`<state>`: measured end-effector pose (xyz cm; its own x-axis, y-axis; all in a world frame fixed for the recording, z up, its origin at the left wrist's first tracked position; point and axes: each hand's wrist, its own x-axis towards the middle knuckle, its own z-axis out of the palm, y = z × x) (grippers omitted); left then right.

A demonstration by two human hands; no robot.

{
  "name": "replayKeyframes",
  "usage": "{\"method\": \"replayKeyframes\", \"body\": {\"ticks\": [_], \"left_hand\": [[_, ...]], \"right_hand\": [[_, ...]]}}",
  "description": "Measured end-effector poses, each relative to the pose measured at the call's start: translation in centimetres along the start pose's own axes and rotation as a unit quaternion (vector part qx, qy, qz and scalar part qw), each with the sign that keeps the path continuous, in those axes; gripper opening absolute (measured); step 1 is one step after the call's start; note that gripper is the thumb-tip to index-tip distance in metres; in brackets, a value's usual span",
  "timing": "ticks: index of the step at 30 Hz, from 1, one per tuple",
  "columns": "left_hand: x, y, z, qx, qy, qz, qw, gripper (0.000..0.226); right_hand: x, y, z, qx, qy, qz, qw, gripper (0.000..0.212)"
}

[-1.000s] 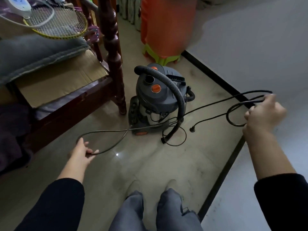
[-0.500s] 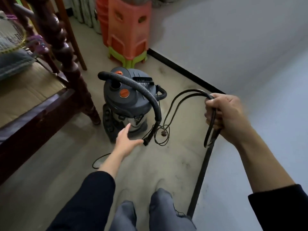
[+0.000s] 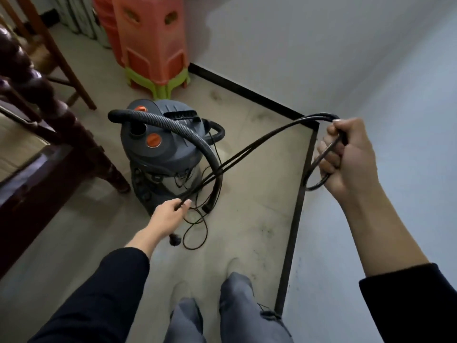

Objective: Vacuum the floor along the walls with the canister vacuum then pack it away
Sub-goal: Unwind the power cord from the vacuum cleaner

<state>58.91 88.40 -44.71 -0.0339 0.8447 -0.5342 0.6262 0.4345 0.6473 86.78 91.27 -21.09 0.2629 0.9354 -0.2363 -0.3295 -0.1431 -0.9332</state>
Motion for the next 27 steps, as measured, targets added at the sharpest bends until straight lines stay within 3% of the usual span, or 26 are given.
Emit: {"method": "replayKeyframes", "body": {"ticks": [3, 8, 11, 15, 18, 20, 22, 23, 25, 27], "left_hand": [[-1.2, 0.0, -1.8, -0.074, 0.025, -0.028, 0.997, 0.054], [-4.0, 3.2, -4.1, -0.33, -0.051, -0.102, 0.937, 0.039], [-6.0, 3.8, -6.4, -0.398, -0.079, -0.092, 0.909, 0.04], [-8.2, 4.2, -9.1, -0.5, -0.095, -0.048, 0.86, 0.042], [-9.5, 5.2, -10.4, -0.604, -0.109, -0.014, 0.79, 0.042], [-10.2, 5.9, -11.2, -0.658, -0.116, 0.007, 0.744, 0.043], [-10.4, 6.2, -12.0, -0.69, -0.081, 0.02, 0.719, 0.042], [-10.3, 5.9, -12.5, -0.704, -0.047, 0.017, 0.708, 0.04], [-9.8, 4.3, -13.4, -0.725, 0.026, -0.008, 0.688, 0.035], [-9.5, 1.7, -13.6, -0.699, 0.071, -0.053, 0.709, 0.027]], "right_hand": [[1.2, 3.5, -0.1, -0.041, 0.086, -0.003, 0.995, 0.025], [0.9, 11.7, 0.7, -0.215, 0.072, 0.05, 0.973, 0.018], [-0.5, 15.4, 1.4, -0.326, 0.0, 0.108, 0.939, 0.011], [-3.0, 18.3, 3.5, -0.376, -0.149, 0.186, 0.896, 0.01], [-5.1, 20.3, 6.1, -0.375, -0.27, 0.225, 0.858, 0.034], [-6.6, 21.5, 7.8, -0.404, -0.35, 0.245, 0.809, 0.048], [-7.8, 22.1, 9.1, -0.428, -0.4, 0.244, 0.773, 0.025], [-8.0, 21.9, 9.7, -0.426, -0.402, 0.248, 0.772, 0.007], [-7.6, 20.9, 10.2, -0.412, -0.366, 0.245, 0.797, 0.029], [-6.5, 19.0, 10.4, -0.411, -0.329, 0.205, 0.825, 0.043]]}}
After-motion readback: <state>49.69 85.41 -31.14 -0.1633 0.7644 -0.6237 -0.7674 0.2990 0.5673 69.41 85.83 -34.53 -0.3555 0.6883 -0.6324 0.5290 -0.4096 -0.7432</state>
